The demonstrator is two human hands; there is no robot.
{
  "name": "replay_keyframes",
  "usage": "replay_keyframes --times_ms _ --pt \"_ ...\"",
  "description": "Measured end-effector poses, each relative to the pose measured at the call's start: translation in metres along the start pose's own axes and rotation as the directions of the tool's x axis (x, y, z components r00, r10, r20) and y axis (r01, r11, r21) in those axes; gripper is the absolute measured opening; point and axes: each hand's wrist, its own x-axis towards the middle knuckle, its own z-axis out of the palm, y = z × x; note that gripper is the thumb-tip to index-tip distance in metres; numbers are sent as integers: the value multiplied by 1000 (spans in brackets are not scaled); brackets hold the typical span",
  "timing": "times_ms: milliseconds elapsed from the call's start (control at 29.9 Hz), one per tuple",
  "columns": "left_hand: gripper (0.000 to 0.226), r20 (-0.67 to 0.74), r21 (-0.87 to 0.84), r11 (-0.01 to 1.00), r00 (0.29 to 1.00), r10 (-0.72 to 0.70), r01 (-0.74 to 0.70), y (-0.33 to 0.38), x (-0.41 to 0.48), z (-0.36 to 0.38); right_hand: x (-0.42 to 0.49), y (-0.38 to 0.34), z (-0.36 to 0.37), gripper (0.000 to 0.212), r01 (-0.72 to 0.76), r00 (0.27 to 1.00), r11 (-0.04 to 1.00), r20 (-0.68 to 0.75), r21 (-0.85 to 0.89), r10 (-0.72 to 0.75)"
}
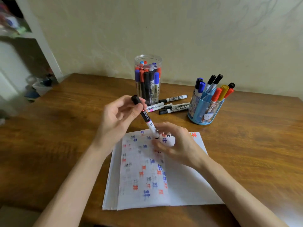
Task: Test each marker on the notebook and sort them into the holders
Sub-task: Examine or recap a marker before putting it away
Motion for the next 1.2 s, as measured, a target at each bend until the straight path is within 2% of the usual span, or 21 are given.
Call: replay_keyframes --times_ms 100,201,401,635,736,936,1037,1204 --pt "22 -119 19 999 992 33 -31 18 -19 -36 10 -26 12 45 37 992 997 125 -66 -29" --pt "23 -179 104 994 983 36 -18 28 -51 -79 22 -48 36 40 115 974 990 208 -88 -94" --pt "18 -327 271 960 945 26 67 33 -134 -161 46 -93 95 34 308 911 951 302 -43 -281" --pt "14 -468 253 953 883 -28 164 30 -217 -212 61 -149 157 34 432 797 895 420 106 -435" --pt "14 -495 233 950 866 -70 210 29 -239 -216 62 -167 177 35 470 760 871 436 144 -482" --pt "19 -446 255 931 886 -126 260 22 -274 -219 59 -181 192 32 493 755 855 409 160 -512" --pt "24 -410 243 938 903 -130 246 19 -277 -216 57 -182 191 32 497 751 854 415 157 -513" --pt "20 -366 216 958 926 -97 186 23 -246 -201 58 -178 172 32 497 772 859 391 120 -501"
